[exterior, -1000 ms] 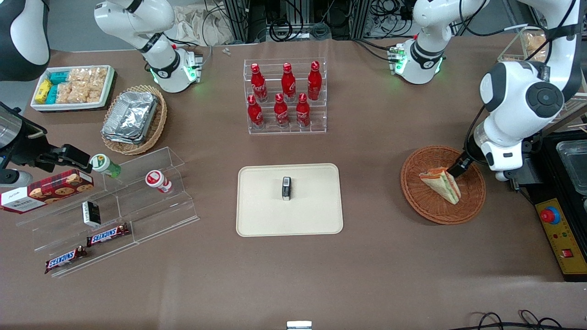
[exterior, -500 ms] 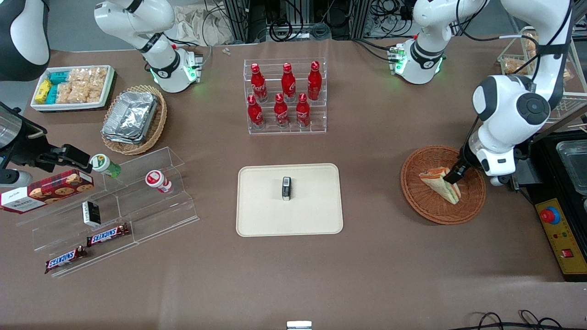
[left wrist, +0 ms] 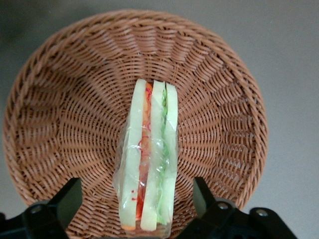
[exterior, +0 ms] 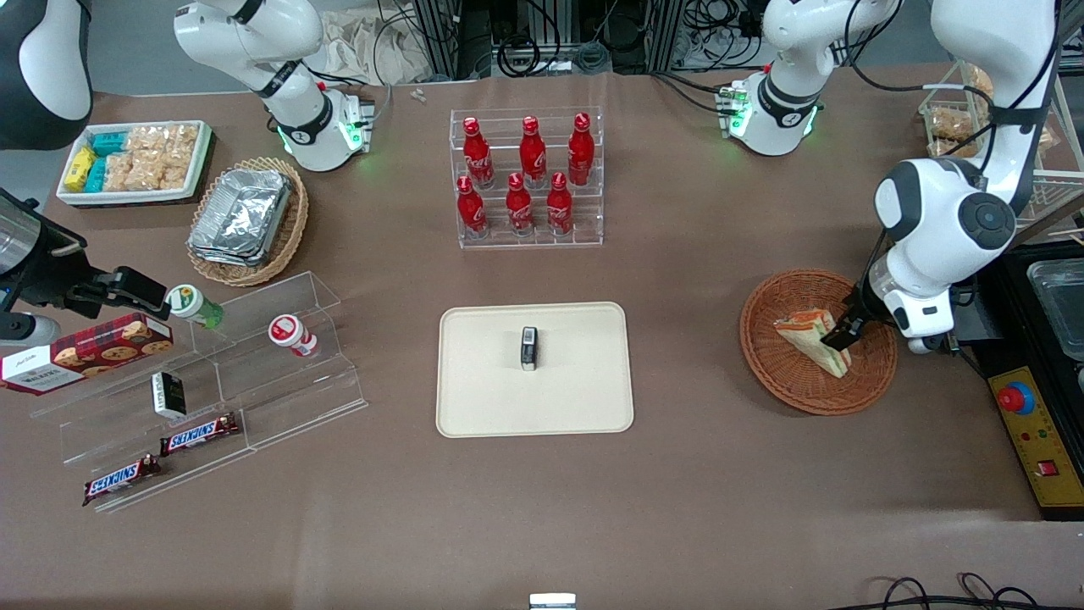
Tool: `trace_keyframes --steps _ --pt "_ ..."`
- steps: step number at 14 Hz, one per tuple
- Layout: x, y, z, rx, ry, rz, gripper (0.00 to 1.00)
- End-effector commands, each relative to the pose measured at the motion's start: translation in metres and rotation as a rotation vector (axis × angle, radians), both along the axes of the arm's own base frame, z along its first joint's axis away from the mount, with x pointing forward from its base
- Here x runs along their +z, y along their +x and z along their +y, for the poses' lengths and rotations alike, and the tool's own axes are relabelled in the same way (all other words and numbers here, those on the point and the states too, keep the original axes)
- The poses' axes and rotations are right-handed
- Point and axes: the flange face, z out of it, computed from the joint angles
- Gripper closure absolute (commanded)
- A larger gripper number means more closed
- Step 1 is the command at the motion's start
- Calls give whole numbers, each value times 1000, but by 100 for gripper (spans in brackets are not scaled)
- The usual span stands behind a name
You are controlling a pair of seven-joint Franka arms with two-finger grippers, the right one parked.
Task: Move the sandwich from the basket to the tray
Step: 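Close the left gripper on the sandwich wrapper and lift it from the basket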
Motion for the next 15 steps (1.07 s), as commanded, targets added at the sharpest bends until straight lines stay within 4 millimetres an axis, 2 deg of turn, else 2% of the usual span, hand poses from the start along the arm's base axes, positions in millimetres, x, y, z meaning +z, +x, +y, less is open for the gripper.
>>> trace_keyframes --steps 1,7,9,10,14,15 --pt "-21 -6 -1 43 -7 -13 1" --pt "-42 -7 -1 60 -24 -2 1" --pt "-48 -7 1 69 -28 -1 4" --pt "-48 -6 1 68 -28 -1 16" --pt "-45 -5 -2 40 -15 -7 79" --pt "-42 -5 -3 35 -11 -11 87"
